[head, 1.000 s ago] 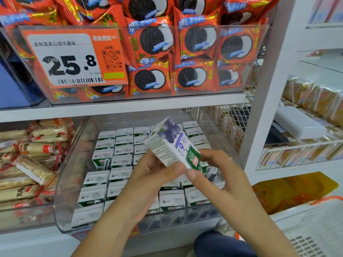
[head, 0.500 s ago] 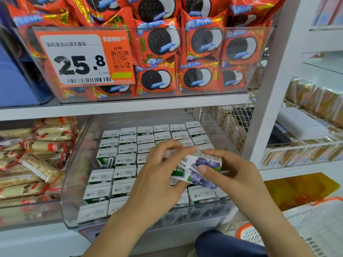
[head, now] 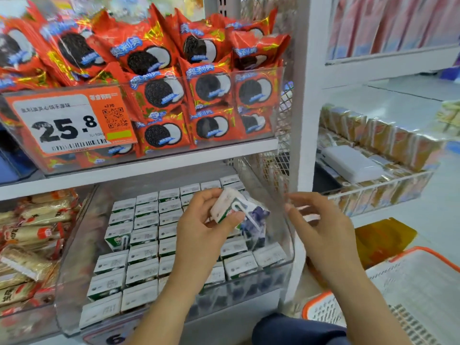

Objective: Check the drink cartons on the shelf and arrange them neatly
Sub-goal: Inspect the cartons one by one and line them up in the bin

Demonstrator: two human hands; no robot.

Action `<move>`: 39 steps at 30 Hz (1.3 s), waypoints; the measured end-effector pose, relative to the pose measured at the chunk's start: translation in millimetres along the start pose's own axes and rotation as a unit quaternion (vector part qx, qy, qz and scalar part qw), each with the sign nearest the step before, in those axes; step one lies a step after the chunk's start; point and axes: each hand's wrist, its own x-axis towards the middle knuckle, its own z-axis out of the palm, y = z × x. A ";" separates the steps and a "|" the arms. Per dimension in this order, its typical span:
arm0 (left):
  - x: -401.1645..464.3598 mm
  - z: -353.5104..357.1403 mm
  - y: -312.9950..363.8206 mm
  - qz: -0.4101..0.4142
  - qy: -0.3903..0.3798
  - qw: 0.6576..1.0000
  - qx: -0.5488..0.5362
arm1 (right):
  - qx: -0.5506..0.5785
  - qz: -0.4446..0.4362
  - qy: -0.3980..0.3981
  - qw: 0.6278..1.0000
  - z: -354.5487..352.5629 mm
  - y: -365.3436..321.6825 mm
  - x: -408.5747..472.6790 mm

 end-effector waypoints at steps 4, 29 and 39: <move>-0.3 11.4 -10.3 0.009 -0.037 0.995 0.092 | -0.031 0.046 -0.099 0.994 -6.8 15.0 7.8; 21.8 35.2 8.4 0.065 -0.375 0.719 0.582 | -0.069 0.012 -0.157 0.985 -1.0 20.1 8.4; 20.4 42.4 5.1 0.113 -0.347 0.685 0.631 | -0.082 0.008 -0.146 0.986 -1.1 18.9 6.6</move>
